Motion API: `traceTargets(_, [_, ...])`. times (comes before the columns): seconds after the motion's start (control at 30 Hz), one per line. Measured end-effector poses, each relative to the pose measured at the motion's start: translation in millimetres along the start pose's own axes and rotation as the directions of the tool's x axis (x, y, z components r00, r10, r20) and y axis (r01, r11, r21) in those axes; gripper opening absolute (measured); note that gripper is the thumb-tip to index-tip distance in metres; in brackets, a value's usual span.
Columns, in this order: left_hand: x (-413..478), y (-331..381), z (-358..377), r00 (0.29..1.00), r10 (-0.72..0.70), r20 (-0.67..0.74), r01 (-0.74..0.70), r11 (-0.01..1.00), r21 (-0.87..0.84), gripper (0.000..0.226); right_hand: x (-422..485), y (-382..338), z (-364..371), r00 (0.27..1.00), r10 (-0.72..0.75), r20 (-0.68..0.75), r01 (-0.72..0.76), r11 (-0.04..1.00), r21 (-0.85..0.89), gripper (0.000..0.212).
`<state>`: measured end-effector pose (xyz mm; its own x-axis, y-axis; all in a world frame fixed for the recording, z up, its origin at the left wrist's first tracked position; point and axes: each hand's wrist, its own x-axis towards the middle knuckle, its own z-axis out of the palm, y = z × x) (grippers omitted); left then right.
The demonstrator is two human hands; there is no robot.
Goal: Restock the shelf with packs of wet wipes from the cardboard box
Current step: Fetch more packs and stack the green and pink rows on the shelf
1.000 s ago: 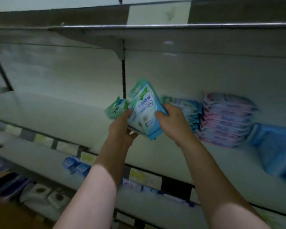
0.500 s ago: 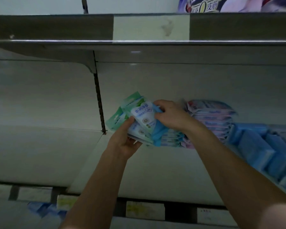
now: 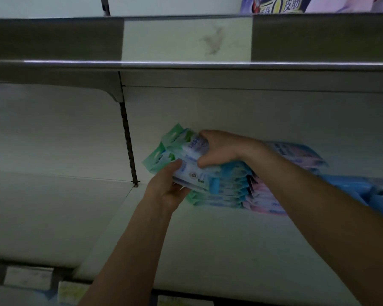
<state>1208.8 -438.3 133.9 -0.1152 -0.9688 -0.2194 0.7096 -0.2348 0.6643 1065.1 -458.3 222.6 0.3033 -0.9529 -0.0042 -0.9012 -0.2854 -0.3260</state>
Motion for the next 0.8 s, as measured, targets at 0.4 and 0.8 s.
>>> traceTargets(0.4, [5, 30, -23, 0.986, 0.129, -0.108, -0.141, 0.984, -0.112, 0.031, 22, 43, -8, 0.999, 0.025, 0.041, -0.019, 0.99, -0.139, 0.073])
traceTargets(0.8, [-2, 37, 0, 0.985, 0.162, -0.064, -0.169, 0.976, -0.138, 0.016, 22, 51, 12, 0.999, -0.006, 0.038, 0.015, 0.969, -0.247, 0.067])
